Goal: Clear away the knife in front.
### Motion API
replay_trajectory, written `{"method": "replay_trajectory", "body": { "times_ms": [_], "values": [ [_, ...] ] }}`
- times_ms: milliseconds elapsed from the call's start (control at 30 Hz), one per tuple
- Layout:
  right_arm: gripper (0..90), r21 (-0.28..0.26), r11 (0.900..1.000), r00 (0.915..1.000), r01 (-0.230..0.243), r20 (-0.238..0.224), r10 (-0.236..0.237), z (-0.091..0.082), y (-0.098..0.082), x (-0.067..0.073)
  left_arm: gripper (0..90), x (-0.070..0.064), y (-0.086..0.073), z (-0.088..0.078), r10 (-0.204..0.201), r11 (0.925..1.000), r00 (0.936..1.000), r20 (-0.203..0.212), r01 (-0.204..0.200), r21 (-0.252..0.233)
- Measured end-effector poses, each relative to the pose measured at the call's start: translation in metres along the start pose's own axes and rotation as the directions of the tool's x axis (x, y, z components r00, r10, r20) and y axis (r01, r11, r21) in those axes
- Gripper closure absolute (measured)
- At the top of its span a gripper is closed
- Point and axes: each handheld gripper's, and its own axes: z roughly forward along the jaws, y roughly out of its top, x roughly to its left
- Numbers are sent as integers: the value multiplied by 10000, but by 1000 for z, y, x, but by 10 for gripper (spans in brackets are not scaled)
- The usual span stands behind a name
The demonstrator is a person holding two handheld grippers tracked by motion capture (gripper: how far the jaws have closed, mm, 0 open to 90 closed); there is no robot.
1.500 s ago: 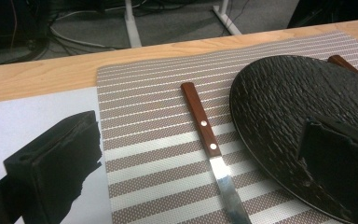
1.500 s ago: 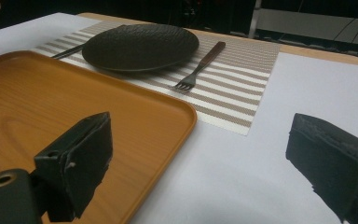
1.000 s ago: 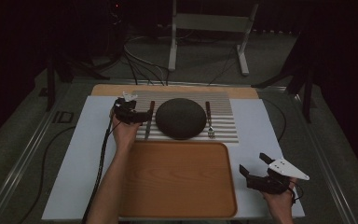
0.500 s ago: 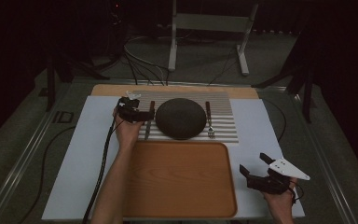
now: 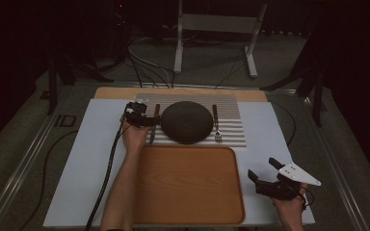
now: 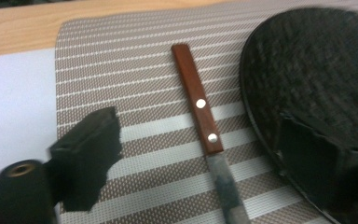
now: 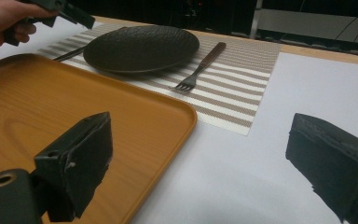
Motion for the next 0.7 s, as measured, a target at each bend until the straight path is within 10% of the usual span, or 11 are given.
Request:
{"method": "replay_trajectory", "body": {
  "times_ms": [200, 700],
  "values": [
    [72, -4, 10000, 10000, -10, -22, 10, 0, 0, 0, 378, -10, 3, 6, 622, 9969, 9978, -213, -611, 486],
    [72, -20, 10000, 10000, -57, -36, 57, 0, 0, -1, 724, -16, 6, 23, 700, 9840, 9975, 46, -698, 1642]
  ]
}}
